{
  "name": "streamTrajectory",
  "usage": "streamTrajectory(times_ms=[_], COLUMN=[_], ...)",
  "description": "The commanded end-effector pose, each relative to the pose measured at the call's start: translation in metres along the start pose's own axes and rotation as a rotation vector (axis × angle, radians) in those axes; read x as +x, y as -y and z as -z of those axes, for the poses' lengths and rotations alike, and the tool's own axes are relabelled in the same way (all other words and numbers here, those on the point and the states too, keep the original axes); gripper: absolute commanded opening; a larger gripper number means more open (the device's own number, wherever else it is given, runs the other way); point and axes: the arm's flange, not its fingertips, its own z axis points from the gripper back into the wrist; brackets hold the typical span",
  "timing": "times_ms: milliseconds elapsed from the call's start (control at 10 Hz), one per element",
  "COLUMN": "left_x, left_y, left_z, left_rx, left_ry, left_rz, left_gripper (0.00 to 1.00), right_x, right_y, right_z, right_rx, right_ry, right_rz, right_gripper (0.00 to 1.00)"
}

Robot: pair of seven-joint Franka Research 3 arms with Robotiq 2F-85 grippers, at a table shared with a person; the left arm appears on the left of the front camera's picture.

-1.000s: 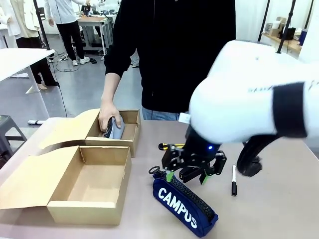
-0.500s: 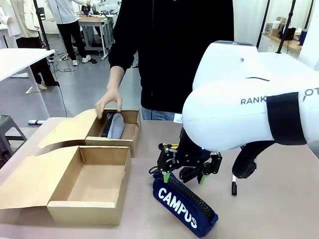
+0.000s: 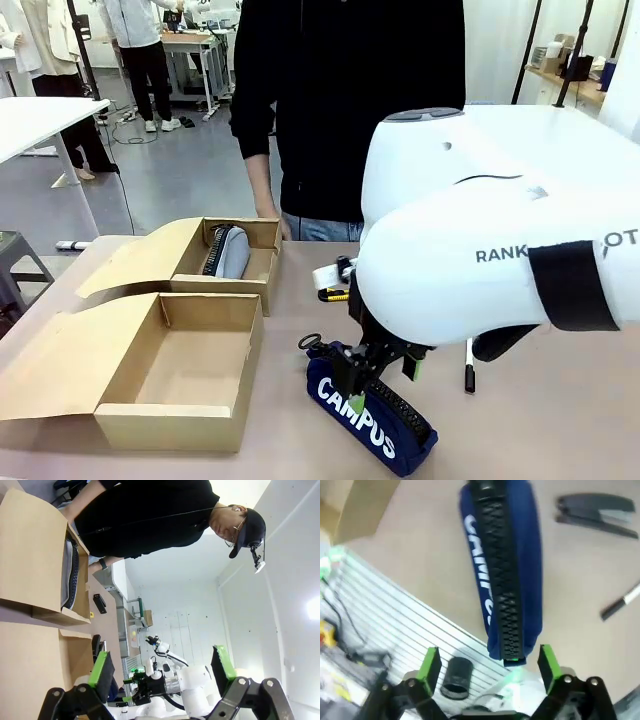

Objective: Place items inside the box.
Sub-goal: Pick up a Pencil pouch or Stapler and place it inside the Mailer Box closest to the robot.

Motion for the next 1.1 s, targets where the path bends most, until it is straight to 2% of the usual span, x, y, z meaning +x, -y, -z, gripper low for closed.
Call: streamTrajectory(times_ms=[0, 200, 300, 500, 800, 1000], left_x=[-0.003, -0.003, -0.003, -0.003, -0.003, -0.003], left_y=[0.000, 0.000, 0.000, 0.000, 0.000, 0.000], left_z=[0.000, 0.000, 0.000, 0.000, 0.000, 0.000], left_rx=[-0.014, -0.014, -0.014, -0.014, -0.014, -0.014], left_ry=[-0.002, -0.002, -0.002, -0.002, -0.002, -0.002], left_rz=[0.024, 0.024, 0.024, 0.024, 0.024, 0.024], left_gripper=[1.00, 1.00, 1.00, 1.00, 1.00, 1.00], right_x=[0.000, 0.002, 0.003, 0.010, 0.039, 0.042], right_y=[0.008, 0.006, 0.007, 0.005, 0.020, 0.016], right_z=[-0.002, 0.000, -0.001, 0.008, 0.054, 0.069], right_rx=[0.060, 0.053, -0.006, -0.019, -0.055, -0.036], right_ry=[0.027, 0.042, 0.061, 0.065, 0.050, 0.023], right_rz=[-0.260, -0.238, -0.176, -0.189, -0.094, -0.109], right_gripper=[1.00, 1.00, 1.00, 1.00, 1.00, 1.00])
